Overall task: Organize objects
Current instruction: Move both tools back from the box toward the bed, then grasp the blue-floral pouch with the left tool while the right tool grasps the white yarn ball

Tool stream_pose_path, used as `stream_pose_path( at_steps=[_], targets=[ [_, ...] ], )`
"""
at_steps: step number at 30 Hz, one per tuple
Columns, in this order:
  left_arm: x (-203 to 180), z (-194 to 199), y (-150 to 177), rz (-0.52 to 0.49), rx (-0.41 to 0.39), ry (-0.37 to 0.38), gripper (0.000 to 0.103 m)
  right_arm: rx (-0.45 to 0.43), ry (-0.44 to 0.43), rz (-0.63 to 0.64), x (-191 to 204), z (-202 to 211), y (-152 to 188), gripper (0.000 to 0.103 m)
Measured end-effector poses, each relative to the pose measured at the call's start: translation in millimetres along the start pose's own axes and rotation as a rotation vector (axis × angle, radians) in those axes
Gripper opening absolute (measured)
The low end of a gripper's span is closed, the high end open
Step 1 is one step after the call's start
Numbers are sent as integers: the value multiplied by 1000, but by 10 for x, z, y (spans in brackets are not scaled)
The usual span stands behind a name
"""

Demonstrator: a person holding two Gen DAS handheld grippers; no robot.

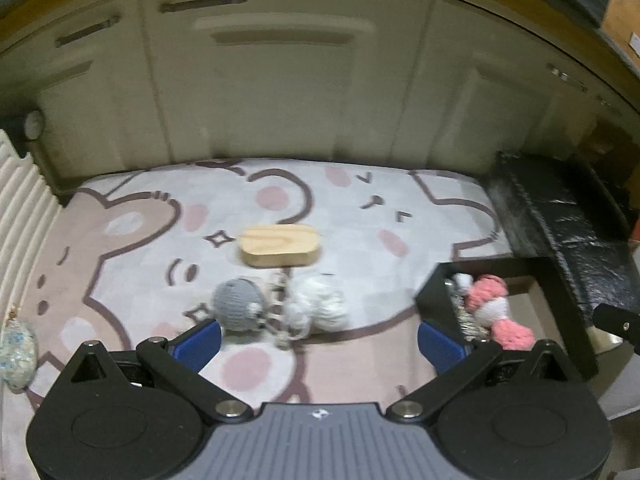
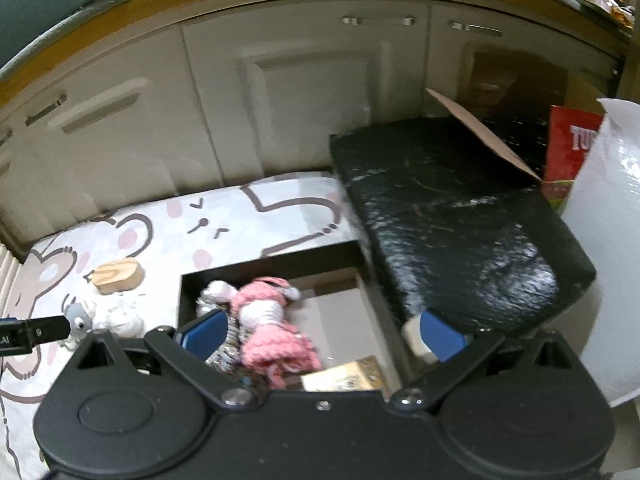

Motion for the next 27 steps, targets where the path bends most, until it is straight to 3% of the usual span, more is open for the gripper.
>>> stream_pose_path(
  at_steps=[10,22,27],
  targets=[
    [502,48,-61,35,-17,-25,103,-2,-70,75,592,-154,-64,103],
    [1147,141,-40,104,-37,-84,103,-10,-149,58,1163,-303,-113,103],
    [1539,143,18,152,-41,-143,103,-11,-181,41,1408,-391,-100,103]
  ],
)
Point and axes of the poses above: each gripper's, at about its wrist camera, not at the fingertips, and z roughly against the way its jaws point, x to its left, y to its underside, the point moved 3 cm from there along -z, roughly the way its jaws point
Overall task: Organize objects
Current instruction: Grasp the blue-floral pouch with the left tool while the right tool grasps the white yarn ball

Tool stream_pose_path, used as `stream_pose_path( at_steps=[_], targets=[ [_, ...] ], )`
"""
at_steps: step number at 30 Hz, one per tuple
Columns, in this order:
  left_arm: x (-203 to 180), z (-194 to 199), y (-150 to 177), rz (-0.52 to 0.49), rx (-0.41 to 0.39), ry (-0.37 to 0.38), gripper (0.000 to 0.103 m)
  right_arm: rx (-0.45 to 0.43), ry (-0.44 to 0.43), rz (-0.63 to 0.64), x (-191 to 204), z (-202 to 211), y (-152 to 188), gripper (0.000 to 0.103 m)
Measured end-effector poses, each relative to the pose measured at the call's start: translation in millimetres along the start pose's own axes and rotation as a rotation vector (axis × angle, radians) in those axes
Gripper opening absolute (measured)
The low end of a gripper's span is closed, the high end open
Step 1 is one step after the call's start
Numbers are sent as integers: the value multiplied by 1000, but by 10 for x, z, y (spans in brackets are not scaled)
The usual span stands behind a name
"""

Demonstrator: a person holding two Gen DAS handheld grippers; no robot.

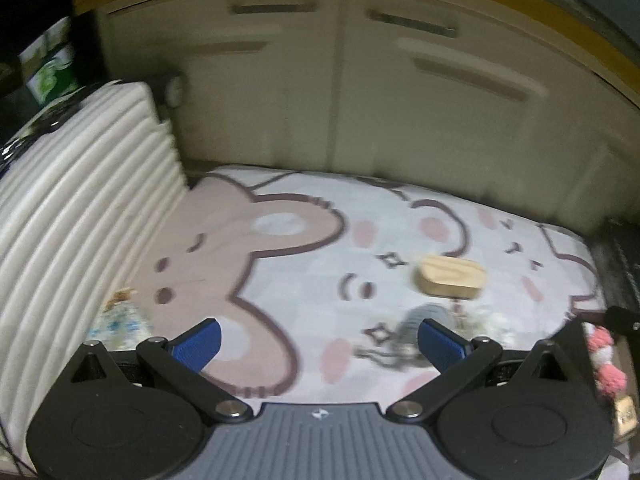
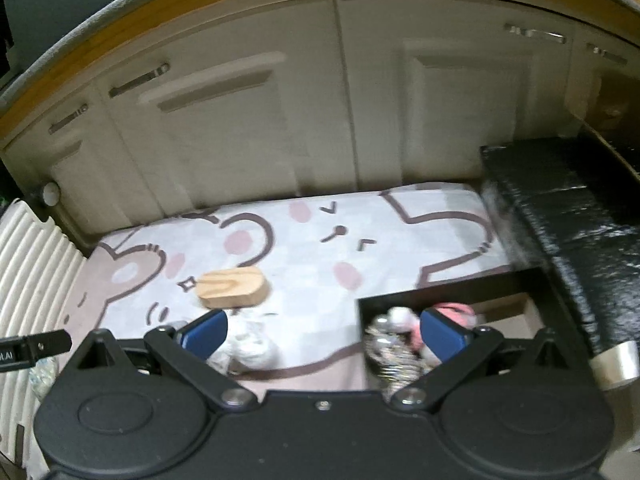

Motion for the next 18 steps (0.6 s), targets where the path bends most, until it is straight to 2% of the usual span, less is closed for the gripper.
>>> stream_pose_path(
  at_steps=[6,16,18],
  targets=[
    [513,-50,25,102,-13,-81,103,21,-34,-11,282,-192,45,103],
    [1297,-277,175,392,-9,-272,103,40,-51,-1,615,-481,116,103],
    [1403,-316,208,433,-9,-292,103,47,-52,-11,646,-530,126,103]
  ],
)
Point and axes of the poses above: each gripper's, at about its wrist camera, not at the fingertips, and z roughly against the way its jaws point, x to its left, y to its underside, the point moved 3 cm from there along -z, roughly the way its jaws point
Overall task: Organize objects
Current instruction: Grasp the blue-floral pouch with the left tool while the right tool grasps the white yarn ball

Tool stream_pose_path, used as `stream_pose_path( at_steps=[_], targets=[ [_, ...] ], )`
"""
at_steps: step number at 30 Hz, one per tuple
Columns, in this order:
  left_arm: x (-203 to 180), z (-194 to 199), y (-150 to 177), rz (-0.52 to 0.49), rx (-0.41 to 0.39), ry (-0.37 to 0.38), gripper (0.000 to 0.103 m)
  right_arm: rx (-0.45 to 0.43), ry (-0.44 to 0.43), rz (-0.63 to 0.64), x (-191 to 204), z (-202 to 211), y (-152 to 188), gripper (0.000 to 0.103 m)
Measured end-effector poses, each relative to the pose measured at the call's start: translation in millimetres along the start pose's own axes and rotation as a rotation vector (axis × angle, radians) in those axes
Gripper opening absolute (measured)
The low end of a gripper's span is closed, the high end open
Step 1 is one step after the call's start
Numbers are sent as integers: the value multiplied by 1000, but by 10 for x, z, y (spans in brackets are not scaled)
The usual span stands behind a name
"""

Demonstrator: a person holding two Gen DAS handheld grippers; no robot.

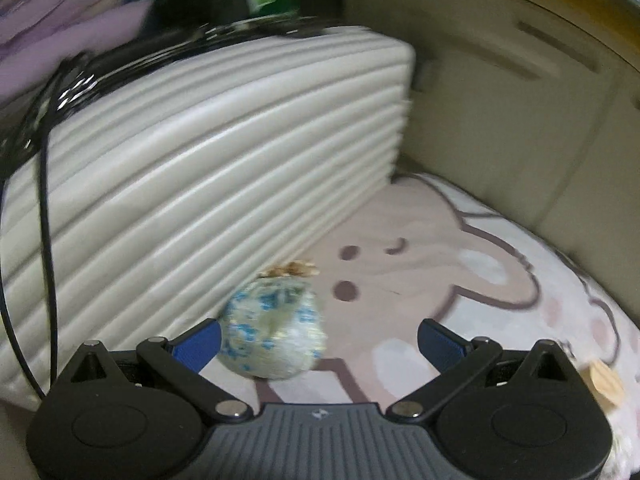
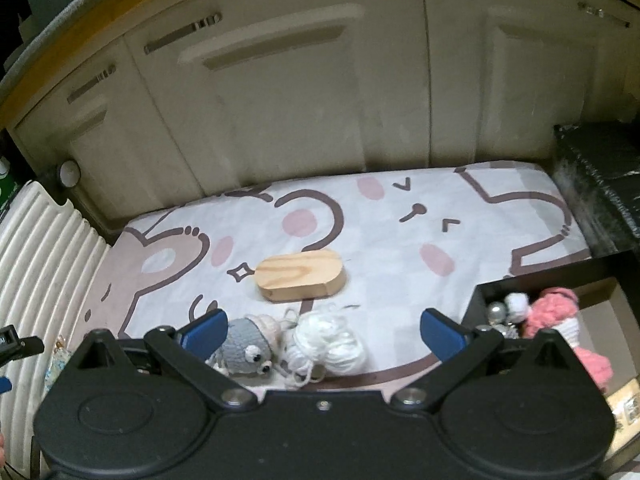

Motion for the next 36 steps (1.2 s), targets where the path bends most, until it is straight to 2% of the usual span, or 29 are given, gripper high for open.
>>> stream_pose_path(
  at_steps=[10,16,17,19,22,26,28,36],
  targets=[
    [174,-356,22,106,36,-60,103,29,-8,6,143,-213,43,103],
    [219,-508,26,146,23,-79,103,23,-13,-34,100,-299,46,102],
    [230,-530,31,153,23,-82,103,23,-11,-37,95,-311,48,101],
    [247,-584,34,164,22,-91,103,22,-2,-40,83,-346,50,90],
    [278,-642,44,166,18,-98,102,50,1,-65,55,-424,70,81],
    [351,-709,47,177,20,-119,102,79,20,-73,35,-536,119,76],
    [394,-752,49,193,27,-124,100,91,38,-76,25,-593,138,69],
    [375,-846,72,191,40,-96,95,126,77,-59,3,-774,207,67]
  ],
)
Point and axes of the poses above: each gripper's, at about its wrist camera, not at the fingertips, and z roughly against the way its jaws point, x to its left, y to its underside, the point moved 3 cm from there along -z, roughly the way its jaws point
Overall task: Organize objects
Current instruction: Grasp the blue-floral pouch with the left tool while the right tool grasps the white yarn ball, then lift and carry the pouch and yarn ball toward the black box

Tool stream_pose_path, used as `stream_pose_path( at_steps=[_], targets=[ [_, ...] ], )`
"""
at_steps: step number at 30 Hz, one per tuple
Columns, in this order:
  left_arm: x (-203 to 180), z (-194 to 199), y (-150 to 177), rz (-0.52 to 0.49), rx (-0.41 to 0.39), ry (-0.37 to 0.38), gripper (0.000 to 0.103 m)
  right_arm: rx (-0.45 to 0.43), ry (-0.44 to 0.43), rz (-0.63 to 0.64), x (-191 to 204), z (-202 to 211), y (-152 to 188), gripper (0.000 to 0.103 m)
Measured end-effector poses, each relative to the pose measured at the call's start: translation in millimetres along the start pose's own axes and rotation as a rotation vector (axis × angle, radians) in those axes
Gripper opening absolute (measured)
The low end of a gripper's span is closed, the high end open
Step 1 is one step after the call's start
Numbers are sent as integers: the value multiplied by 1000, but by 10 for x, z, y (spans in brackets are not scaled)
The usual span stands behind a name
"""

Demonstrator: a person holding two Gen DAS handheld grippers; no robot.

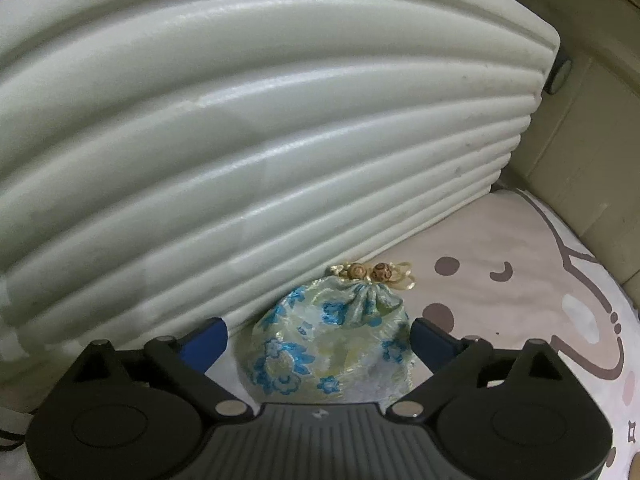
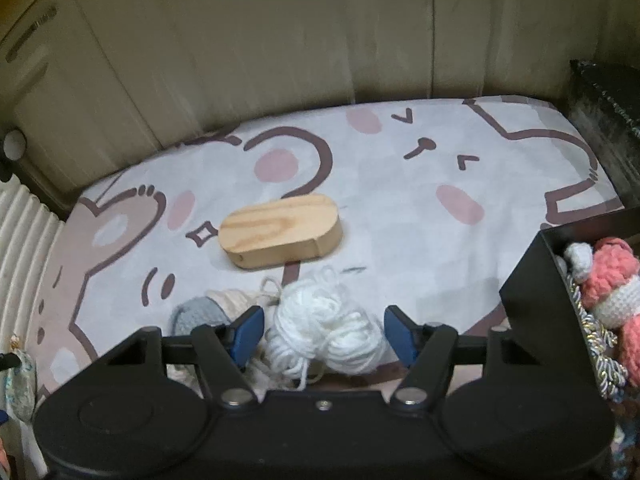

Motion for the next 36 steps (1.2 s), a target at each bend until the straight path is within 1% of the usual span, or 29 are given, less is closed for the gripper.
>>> stream_pose_path(
  at_steps=[4,7,9,11,16,20,26,30,36],
  targets=[
    [-13,-45,0,-6,3,16,93,12,4,3,-4,-54,8,65],
    [-23,-71,12,-14,12,31,88,21,8,-4,-20,-92,9,61],
    [-24,-83,17,-15,16,35,86,26,8,-8,-25,-115,14,60],
    [-30,-98,10,-15,20,45,80,28,11,-8,-28,-132,22,59],
    [-8,-104,-9,-1,29,54,74,27,23,12,-2,-137,33,56],
    [-18,-85,-11,-7,33,57,73,28,21,18,-3,-123,39,54],
    [-105,-31,10,-41,54,87,72,44,4,10,-21,-62,31,51],
    [-156,60,42,-76,80,136,71,30,-12,10,-2,20,17,51],
    [-364,265,94,-152,76,190,71,6,-27,13,-9,172,-30,51]
  ],
)
Point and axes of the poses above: each gripper's, at about its wrist camera, not at the fingertips, and z roughly against the way its jaws point, x to its left, y to its underside, the point moved 3 cm from there along -z, roughly the way its jaws point
